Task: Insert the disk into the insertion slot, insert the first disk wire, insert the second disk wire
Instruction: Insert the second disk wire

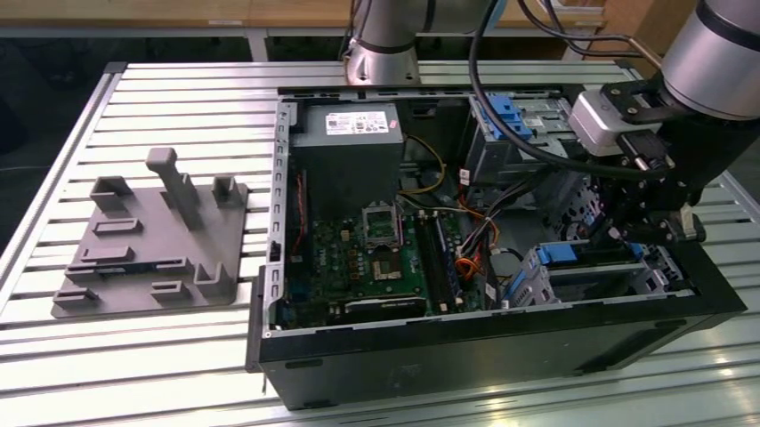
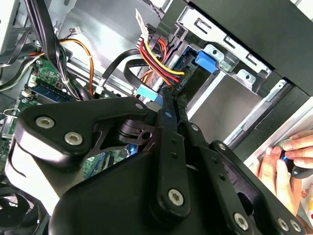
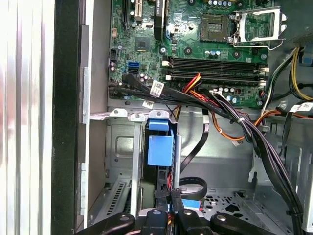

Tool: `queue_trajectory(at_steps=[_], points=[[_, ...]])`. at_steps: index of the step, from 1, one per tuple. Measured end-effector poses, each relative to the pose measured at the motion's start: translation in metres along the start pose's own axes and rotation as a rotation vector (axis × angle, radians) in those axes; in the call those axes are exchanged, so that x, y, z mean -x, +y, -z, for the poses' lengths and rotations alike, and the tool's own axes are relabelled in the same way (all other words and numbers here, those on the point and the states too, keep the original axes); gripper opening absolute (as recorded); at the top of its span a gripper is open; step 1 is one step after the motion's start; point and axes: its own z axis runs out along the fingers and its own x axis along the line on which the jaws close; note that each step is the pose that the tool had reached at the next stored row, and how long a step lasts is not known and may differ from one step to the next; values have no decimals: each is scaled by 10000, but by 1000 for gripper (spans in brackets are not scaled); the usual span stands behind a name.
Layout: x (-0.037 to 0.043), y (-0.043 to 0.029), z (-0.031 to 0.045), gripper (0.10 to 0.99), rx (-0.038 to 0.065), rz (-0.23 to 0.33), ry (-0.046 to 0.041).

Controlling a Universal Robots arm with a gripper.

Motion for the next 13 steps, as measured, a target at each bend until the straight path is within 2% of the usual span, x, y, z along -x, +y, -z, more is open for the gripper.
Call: queue_trajectory(at_steps=[13], points=[[-2, 2, -25, 149, 1, 0, 1]])
